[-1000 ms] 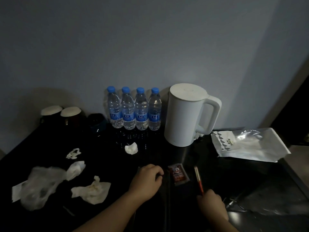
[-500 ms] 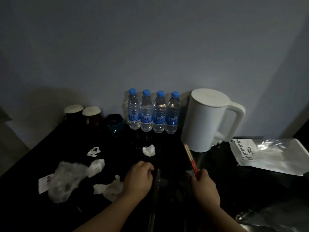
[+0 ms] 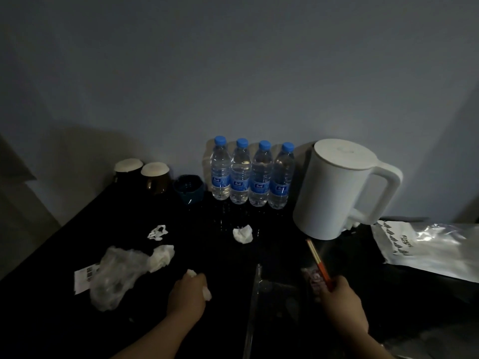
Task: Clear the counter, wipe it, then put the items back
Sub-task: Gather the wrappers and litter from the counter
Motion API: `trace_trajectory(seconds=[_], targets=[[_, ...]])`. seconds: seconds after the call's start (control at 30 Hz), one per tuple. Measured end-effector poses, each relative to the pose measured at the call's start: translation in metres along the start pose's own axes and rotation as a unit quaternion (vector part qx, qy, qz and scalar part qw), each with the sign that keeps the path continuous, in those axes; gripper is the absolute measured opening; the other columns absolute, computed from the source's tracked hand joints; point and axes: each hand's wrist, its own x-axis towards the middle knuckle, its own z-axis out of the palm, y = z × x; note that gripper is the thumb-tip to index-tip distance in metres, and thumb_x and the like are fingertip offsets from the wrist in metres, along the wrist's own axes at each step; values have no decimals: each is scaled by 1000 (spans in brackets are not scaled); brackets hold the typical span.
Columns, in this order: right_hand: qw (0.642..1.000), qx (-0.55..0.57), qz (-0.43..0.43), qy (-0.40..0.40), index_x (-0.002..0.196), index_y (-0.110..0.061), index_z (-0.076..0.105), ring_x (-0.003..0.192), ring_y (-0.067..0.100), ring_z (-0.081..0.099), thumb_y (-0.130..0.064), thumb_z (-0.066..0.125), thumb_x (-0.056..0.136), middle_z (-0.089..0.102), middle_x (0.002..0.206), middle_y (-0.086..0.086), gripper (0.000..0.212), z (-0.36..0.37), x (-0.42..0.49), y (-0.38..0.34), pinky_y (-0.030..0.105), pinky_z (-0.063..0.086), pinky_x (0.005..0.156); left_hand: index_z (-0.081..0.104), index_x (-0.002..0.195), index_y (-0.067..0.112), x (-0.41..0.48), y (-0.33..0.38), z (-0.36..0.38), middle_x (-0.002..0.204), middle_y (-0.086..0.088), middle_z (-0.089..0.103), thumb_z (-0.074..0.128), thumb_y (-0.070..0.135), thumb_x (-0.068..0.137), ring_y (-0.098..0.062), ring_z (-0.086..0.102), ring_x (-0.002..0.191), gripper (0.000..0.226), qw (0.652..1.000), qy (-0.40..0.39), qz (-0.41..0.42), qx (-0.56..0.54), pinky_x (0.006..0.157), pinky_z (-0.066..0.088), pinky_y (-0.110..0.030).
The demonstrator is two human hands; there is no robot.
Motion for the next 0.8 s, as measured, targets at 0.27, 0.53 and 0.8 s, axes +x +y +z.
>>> trace_trajectory(seconds=[0.27,0.53,0.8], targets=[[998,26,62,-10,113,-9,45,90,30,52,-28,50,93,55,98,15,28,-2,3,22,34,39,81,57,88,12,11,39,6,82,-1,59,40,4,90,-21,57,68,19,976,16,35,-215,58,49,-32],[995,21,101,-6,105,-15,39,99,32,55,-19,47,90,53,99,12,17,-14,10,41,37,43,88,52,117,27,14,70,18,109,-3,57,38,4,92,-21,61,93,37,980,-28,118,-155,79,56,-37],[994,-64,67,-57,106,-23,47,96,23,50,-27,49,90,52,109,5,16,-13,22,42,33,41,88,52,119,22,19,73,22,102,-1,56,40,3,91,-17,60,88,36,981,-30,130,-140,76,56,-34]])
